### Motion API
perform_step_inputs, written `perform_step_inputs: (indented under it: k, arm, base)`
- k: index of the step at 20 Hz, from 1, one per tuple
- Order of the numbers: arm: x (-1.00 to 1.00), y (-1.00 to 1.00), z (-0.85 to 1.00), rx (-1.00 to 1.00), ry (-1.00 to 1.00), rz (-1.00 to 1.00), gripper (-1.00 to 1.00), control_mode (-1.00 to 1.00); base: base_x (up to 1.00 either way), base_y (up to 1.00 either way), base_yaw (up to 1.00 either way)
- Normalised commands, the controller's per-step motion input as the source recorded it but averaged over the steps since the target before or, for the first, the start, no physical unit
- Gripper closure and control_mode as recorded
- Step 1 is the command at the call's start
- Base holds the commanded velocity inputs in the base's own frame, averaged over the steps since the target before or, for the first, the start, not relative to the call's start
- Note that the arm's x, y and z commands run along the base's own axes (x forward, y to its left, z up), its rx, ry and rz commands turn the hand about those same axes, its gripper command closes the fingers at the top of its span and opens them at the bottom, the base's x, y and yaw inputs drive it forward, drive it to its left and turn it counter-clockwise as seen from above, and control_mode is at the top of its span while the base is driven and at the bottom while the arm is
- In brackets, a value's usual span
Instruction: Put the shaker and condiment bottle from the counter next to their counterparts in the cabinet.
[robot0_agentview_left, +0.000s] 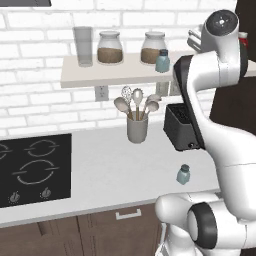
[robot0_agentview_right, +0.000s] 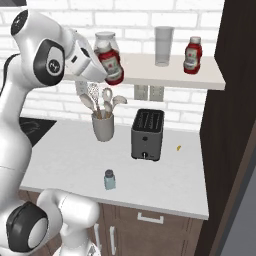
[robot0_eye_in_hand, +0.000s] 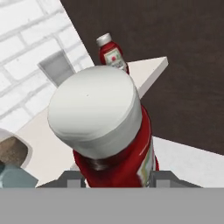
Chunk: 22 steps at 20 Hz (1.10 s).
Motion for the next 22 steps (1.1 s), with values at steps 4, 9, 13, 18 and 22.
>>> perform_step_inputs:
  k: [4,9,13,18,22]
  arm:
    - [0.24,-0.26,0.0,0.0,0.0,0.0,1.0,-1.0]
    - [0.35,-0.3,0.0,0.0,0.0,0.0,1.0,-1.0]
    - [0.36,-0.26,0.0,0.0,0.0,0.0,1.0,-1.0]
    - [0.3,-0.27,0.0,0.0,0.0,0.0,1.0,-1.0]
    - [0.28,-0.24,0.0,0.0,0.0,0.0,1.0,-1.0]
  base:
    - [0.0,0.0,0.0]
    - [0.0,0.0,0.0]
    - [0.0,0.0,0.0]
    - [0.0,0.0,0.0]
    - [0.0,0.0,0.0]
